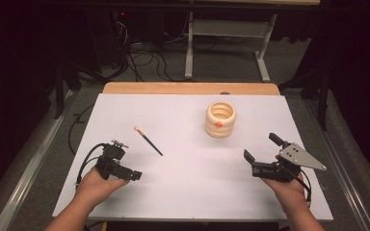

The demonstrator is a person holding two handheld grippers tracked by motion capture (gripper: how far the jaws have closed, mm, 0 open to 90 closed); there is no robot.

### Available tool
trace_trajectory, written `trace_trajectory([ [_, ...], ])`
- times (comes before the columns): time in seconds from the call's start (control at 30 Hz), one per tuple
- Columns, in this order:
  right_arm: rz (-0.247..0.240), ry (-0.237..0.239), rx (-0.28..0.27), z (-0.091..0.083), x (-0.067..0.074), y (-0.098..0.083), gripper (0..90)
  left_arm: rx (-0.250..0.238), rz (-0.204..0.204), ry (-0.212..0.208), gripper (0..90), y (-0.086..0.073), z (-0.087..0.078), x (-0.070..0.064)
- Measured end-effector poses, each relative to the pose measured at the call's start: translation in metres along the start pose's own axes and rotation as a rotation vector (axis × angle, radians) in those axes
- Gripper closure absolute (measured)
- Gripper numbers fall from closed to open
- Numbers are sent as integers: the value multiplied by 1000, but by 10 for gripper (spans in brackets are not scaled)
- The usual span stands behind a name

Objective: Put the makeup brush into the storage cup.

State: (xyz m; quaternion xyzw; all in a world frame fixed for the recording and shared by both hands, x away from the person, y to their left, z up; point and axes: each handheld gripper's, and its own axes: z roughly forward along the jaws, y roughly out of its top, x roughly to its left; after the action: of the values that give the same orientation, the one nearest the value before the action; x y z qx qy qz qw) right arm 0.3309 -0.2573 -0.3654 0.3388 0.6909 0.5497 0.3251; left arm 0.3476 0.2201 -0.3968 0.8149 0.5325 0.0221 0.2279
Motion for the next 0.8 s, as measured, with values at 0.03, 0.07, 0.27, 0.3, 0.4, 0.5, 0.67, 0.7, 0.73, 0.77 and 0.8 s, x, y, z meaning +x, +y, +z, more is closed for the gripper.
trace_trajectory([
  [0.03, 0, 0, 0, 0, 0, 0, 11, 0, 0, 0, 25, 0, 0, 0],
  [0.07, -10, 2, 1, 0, 0, 0, 12, 17, 3, -2, 25, 1, 1, 1],
  [0.27, -7, 10, -5, 0, 1, 0, 12, 137, 6, -17, 26, 7, 4, 3],
  [0.3, -8, 7, -2, 0, 1, 0, 12, 176, 22, -8, 27, 9, 4, 1],
  [0.4, -7, 10, -3, 0, 1, 0, 12, 222, 34, -14, 50, 12, 4, 0],
  [0.5, -5, 12, -7, -1, 1, 0, 12, 253, 44, -6, 55, 14, 5, -2],
  [0.67, -21, 12, -9, -2, 0, 0, 12, 308, 45, 7, 55, 19, 3, -1],
  [0.7, -20, 12, -10, -2, 0, 0, 12, 316, 41, 11, 55, 20, 3, 0],
  [0.73, -19, 14, -10, -2, 0, 0, 12, 317, 34, 13, 56, 21, 2, 1],
  [0.77, -13, 14, -10, -2, 0, 0, 12, 325, 29, 18, 56, 23, 2, 3],
  [0.8, -13, 14, -10, -2, 0, 0, 12, 325, 29, 18, 56, 23, 2, 3],
])
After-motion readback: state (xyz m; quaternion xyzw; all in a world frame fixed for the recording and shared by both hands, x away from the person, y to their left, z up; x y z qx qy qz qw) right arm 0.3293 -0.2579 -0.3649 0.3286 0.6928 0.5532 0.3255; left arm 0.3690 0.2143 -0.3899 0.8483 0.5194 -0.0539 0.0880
